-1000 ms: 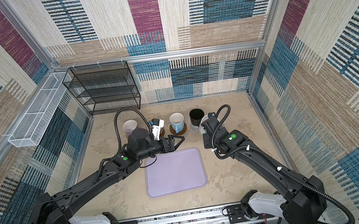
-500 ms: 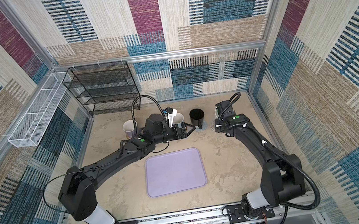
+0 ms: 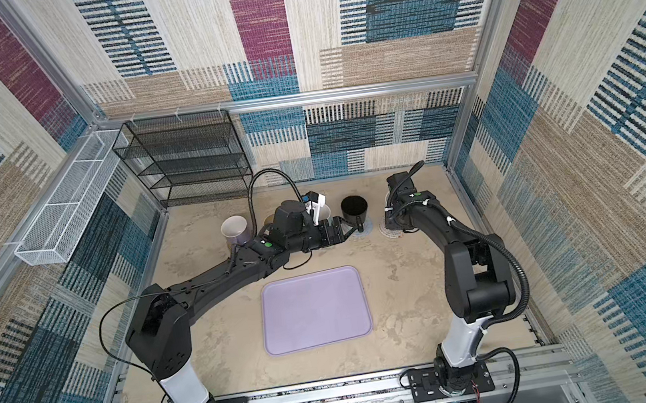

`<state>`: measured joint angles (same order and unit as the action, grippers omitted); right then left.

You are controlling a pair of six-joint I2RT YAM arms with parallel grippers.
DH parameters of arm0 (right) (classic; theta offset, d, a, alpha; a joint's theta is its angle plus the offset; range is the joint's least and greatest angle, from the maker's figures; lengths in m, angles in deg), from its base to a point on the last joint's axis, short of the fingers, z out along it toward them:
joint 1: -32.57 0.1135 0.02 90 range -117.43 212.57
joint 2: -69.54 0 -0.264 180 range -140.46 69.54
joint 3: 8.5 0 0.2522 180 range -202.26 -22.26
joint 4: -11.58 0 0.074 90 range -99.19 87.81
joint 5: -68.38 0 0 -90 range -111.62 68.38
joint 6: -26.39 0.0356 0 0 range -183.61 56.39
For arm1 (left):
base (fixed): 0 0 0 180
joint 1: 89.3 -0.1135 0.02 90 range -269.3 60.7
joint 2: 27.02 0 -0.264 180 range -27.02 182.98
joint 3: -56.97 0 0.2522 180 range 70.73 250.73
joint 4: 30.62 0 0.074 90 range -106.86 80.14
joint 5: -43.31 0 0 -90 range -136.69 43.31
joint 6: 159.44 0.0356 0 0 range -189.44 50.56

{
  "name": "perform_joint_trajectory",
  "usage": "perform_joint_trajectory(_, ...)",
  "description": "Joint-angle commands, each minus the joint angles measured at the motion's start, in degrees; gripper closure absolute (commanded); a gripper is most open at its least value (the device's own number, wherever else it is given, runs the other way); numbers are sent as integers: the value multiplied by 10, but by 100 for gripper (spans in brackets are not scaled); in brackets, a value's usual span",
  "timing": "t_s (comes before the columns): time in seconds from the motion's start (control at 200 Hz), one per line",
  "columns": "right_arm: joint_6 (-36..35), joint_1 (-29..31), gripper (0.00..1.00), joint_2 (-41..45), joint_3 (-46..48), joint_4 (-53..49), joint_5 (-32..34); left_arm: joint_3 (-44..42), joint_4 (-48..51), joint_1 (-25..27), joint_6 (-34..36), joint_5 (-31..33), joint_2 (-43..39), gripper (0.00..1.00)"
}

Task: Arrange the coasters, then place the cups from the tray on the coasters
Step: 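Lift and carry the white speckled mug with the right gripper to the multicolour coaster, then lower the white speckled mug onto the multicolour woven coaster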

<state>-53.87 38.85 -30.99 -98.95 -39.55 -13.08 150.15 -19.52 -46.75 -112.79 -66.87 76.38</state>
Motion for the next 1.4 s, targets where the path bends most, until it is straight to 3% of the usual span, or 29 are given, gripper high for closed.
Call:
perform_joint_trajectory(0.0, -7, 0, 100, -16, -14, 30, -2, 14, -2, 2, -4, -14, 6, 1)
perform_joint_trajectory(1.052, -4, 0, 100, -70, -21, -1, 19, 11, 8, 15, 3, -16, 13, 1)
perform_joint_trajectory(1.257, 4, 0, 76, -72, -30, -13, 21, 6, 4, 15, -1, -12, 14, 1)
perform_joint_trajectory(1.397, 4, 0, 68, -75, -37, -24, 23, 7, 5, 15, 0, -10, 11, 1)
